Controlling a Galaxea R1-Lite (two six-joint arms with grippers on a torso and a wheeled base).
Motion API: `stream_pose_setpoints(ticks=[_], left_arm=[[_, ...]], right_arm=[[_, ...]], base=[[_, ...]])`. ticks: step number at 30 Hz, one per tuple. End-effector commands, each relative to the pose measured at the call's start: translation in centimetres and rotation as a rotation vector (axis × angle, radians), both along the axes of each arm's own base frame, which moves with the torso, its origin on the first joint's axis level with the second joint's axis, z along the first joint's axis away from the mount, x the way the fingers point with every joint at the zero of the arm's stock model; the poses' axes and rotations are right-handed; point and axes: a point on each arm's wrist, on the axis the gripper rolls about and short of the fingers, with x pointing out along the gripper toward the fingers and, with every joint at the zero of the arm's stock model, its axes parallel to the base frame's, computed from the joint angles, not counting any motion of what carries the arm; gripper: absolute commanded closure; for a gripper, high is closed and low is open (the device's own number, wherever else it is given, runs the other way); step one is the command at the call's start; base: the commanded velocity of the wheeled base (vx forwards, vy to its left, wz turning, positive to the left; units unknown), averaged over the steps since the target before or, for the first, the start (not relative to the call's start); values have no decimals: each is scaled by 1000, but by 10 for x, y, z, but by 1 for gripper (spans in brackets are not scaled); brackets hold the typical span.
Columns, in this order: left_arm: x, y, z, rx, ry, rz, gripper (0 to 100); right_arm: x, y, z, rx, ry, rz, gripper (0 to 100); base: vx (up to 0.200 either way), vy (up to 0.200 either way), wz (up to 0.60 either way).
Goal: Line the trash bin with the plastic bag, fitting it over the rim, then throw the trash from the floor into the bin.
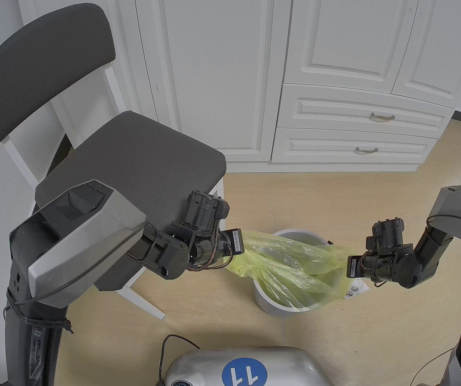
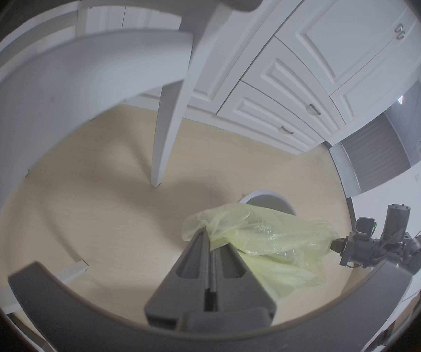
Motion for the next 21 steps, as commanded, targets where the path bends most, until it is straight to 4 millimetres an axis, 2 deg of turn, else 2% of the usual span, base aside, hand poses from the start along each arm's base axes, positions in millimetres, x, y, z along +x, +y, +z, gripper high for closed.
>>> stream_pose_setpoints(ticks=[1,7,13,17,21], left_arm=[[-6,6,24,-19,-29,4,100],[-26,17,26,18,6,-12,100],[-50,31,19,92,43,-54,100],[-65,39,19,126,63,-79,100],[-77,45,8,149,112,-132,100]], right_arm=[[-6,-10,22,-8,-33,-17,100],[-24,-21,51,-72,5,12,100],[-31,-15,42,-100,62,57,100],[-40,-19,37,-152,91,96,100],[-49,-24,29,-218,135,149,100]], base=[[0,0,0],[0,0,0],[0,0,0],[0,0,0],[0,0,0]])
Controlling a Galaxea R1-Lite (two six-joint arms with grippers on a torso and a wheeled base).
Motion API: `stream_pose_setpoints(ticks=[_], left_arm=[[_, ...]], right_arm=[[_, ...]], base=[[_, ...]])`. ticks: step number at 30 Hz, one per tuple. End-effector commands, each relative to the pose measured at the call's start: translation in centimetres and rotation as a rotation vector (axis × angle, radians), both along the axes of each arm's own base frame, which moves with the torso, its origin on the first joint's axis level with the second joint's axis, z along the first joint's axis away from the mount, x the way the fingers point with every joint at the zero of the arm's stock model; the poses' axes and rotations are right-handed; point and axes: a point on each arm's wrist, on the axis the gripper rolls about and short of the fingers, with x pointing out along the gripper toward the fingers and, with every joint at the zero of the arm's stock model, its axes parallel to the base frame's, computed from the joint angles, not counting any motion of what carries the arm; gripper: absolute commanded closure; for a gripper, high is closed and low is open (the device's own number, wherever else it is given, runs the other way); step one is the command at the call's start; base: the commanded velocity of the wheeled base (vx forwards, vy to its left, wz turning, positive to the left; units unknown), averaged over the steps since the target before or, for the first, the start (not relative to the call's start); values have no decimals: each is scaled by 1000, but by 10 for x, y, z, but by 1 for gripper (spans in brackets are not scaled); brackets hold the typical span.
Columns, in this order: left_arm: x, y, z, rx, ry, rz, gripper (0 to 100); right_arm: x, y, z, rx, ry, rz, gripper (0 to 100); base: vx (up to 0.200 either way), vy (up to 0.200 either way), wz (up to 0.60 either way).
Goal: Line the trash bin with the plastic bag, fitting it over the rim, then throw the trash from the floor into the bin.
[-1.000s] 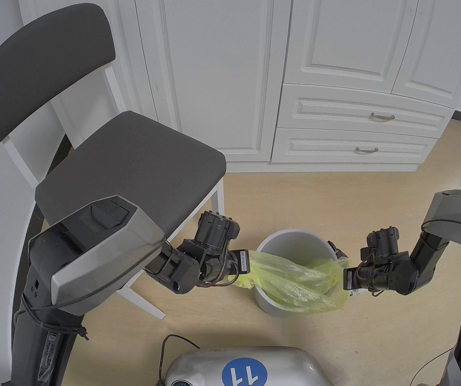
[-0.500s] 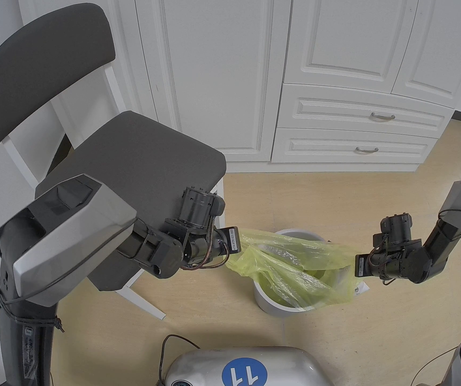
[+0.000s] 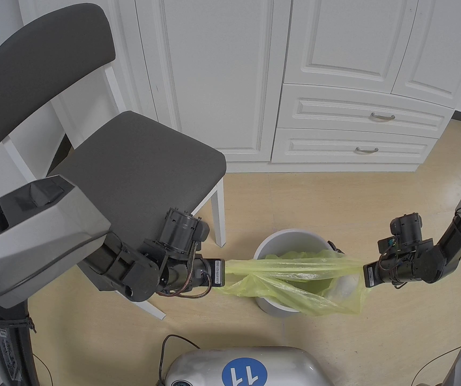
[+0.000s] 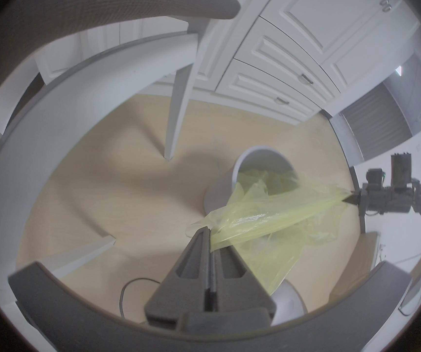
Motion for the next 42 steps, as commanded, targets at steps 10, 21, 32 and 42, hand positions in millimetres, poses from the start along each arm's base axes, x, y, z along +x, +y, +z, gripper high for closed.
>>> stream_pose_setpoints(ticks=[10,21,32,42], left_arm=[[-13,11,-48,62,64,-121,100],[28,-15,-68,30,1,-124,100],[53,-21,-62,-8,-74,-90,100],[3,1,-2,-59,-95,-96,100]], right_arm=[[-19,-34,-39,-182,188,108,100],[0,-17,-66,-142,185,58,100],[12,-14,-68,-62,56,-18,0],[-24,-56,-1,-24,-92,154,0]], base=[[0,0,0],[0,0,0],[0,0,0],[0,0,0]])
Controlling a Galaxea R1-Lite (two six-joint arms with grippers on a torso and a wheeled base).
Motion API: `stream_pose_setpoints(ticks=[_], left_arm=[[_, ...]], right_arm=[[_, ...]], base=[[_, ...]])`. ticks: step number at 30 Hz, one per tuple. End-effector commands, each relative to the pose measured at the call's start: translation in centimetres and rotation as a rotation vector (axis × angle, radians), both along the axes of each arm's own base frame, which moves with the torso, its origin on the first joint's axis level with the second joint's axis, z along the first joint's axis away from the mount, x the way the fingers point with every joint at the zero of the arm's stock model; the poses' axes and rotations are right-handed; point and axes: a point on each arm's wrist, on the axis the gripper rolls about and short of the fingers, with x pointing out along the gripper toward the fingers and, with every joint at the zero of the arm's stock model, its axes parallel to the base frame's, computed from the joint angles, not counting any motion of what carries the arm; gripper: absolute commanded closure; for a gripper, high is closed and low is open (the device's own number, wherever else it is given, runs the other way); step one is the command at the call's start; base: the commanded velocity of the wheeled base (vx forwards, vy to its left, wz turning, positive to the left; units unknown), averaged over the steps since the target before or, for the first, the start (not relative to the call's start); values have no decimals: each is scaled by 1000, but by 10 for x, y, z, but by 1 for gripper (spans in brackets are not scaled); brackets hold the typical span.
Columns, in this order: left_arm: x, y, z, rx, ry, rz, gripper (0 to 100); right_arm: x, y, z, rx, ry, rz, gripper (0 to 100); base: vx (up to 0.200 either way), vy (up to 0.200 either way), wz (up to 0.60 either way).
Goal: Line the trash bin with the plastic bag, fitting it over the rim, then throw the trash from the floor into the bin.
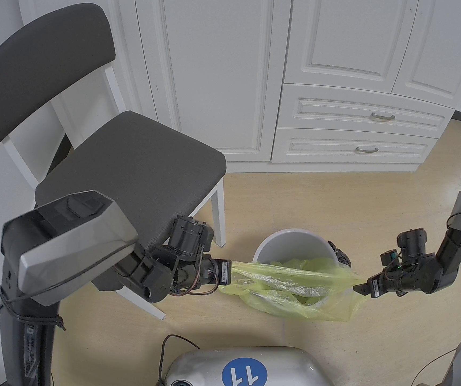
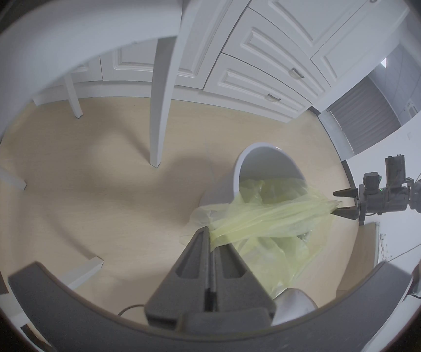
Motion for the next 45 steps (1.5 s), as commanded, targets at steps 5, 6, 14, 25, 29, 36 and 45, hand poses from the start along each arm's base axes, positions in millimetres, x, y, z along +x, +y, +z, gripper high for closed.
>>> stream_pose_setpoints(ticks=[5,6,14,25,29,36,45], left_arm=[[-42,19,34,-94,-27,16,100],[-39,18,30,-115,-28,20,100],[-18,3,-15,-144,-25,22,100],[-18,3,-27,-132,-3,25,100],[-16,2,-23,-178,19,62,100],[-19,3,-20,-188,24,68,0],[-27,9,-28,-139,-13,27,0]], right_arm=[[-41,-39,58,26,-179,220,0],[-42,-38,61,35,-189,231,0],[-40,1,62,143,-199,279,0],[-7,79,82,146,-386,363,0],[6,104,68,127,-354,434,0],[23,113,40,36,-239,470,0],[33,113,13,27,-160,458,0]], base=[[0,0,0],[0,0,0],[0,0,0],[0,0,0],[0,0,0],[0,0,0],[0,0,0]])
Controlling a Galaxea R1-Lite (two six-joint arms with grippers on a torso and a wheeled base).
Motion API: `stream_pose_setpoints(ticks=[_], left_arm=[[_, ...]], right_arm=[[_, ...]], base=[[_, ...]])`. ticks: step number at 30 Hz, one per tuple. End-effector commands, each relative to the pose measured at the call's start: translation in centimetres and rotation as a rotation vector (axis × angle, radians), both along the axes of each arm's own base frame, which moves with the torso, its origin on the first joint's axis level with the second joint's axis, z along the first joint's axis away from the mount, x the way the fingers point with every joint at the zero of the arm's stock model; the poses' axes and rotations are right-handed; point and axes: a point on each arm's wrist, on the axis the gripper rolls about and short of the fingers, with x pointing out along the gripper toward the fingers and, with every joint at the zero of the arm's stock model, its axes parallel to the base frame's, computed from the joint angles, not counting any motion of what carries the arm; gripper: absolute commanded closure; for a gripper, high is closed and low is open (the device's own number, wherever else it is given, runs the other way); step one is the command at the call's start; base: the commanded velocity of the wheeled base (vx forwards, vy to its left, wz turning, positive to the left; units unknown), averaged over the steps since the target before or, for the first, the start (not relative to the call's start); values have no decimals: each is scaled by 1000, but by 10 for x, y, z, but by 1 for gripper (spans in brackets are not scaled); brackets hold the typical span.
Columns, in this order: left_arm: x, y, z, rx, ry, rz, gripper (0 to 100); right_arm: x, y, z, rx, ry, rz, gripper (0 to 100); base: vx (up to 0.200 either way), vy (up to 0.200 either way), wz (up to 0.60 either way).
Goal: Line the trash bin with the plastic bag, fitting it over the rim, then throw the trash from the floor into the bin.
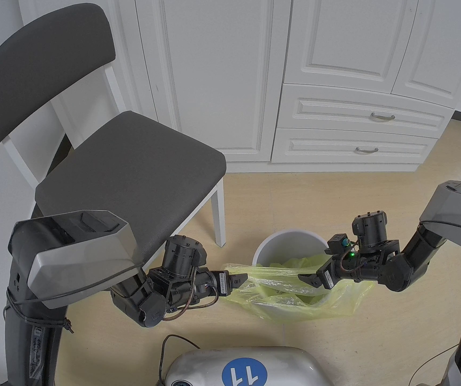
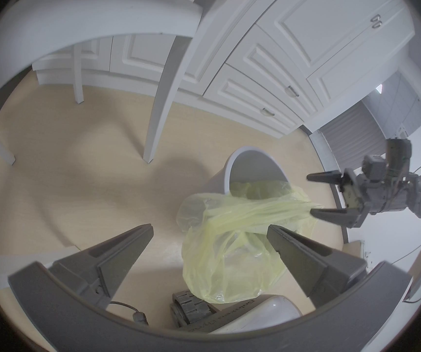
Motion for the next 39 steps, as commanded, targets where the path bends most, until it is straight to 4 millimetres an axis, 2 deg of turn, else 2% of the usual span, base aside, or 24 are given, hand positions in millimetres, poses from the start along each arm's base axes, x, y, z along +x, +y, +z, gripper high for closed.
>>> stream_pose_setpoints(ticks=[1,6,7,11,17,23,33,39], left_arm=[[-6,3,-6,10,4,-6,0],[-8,4,-9,12,8,-6,0],[-8,5,-10,13,8,-1,0],[-9,5,-10,16,7,-1,0],[-8,3,-19,29,22,-5,0],[-7,3,-18,27,16,-2,0],[-7,3,-14,-5,-31,0,0],[-6,2,-13,-8,-35,0,0]], right_arm=[[4,2,-25,-19,58,1,0],[6,4,-38,-27,83,4,0],[8,2,-44,-30,93,-2,100],[12,2,-47,-26,87,-10,100],[11,-1,-34,-18,57,-13,100],[17,-5,-29,-6,35,-30,100],[46,-4,-44,27,-89,-179,100],[57,-3,-42,42,-134,-206,100]], base=[[0,0,0],[0,0,0],[0,0,0],[0,0,0],[0,0,0],[0,0,0],[0,0,0],[0,0,0]])
